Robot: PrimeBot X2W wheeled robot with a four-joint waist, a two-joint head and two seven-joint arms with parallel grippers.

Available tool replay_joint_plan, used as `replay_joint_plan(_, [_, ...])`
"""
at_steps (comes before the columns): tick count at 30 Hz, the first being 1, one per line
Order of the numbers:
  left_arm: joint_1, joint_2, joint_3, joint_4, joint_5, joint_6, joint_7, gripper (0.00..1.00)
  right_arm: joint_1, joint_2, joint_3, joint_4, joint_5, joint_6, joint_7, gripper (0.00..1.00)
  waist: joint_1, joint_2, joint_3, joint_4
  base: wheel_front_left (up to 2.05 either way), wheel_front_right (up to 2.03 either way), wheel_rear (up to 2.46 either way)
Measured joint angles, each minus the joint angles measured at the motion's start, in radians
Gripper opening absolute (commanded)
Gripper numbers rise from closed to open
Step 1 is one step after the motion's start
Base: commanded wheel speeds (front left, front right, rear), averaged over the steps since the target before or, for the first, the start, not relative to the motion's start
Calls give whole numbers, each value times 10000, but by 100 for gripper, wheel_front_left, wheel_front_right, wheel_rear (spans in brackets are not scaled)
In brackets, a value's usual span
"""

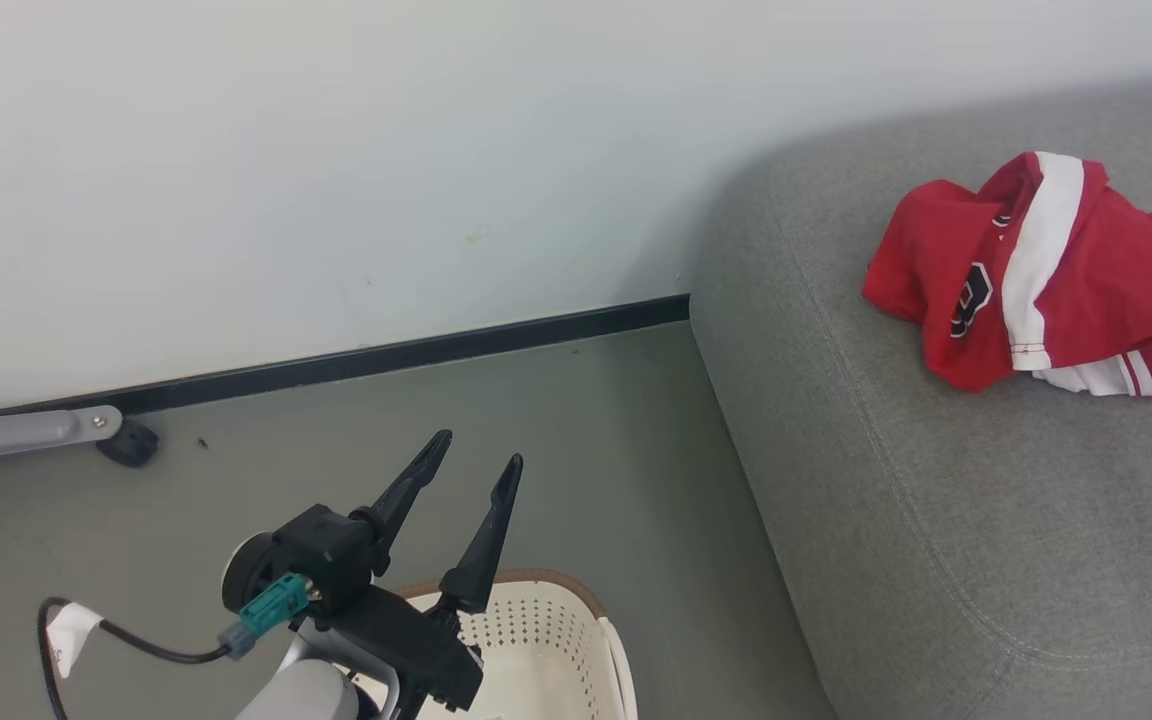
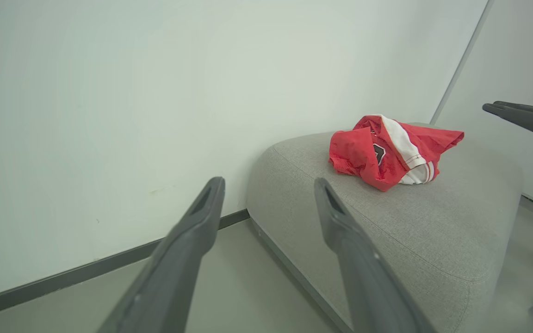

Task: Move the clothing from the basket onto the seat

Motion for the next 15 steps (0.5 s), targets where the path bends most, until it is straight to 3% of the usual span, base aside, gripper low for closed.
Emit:
replay_joint_plan(7, [550,176,430,-13,-90,311,-13,100,940,2,-249,-1099,100,-130,-255,100,0,0,-412,494,0,0,0])
replay_joint_plan(15, [1093,215,757,-48,-278,569,-65,100,2265,111,-577,-2468,184,-658,-341,100,1,0,-847,1048,0,0,0])
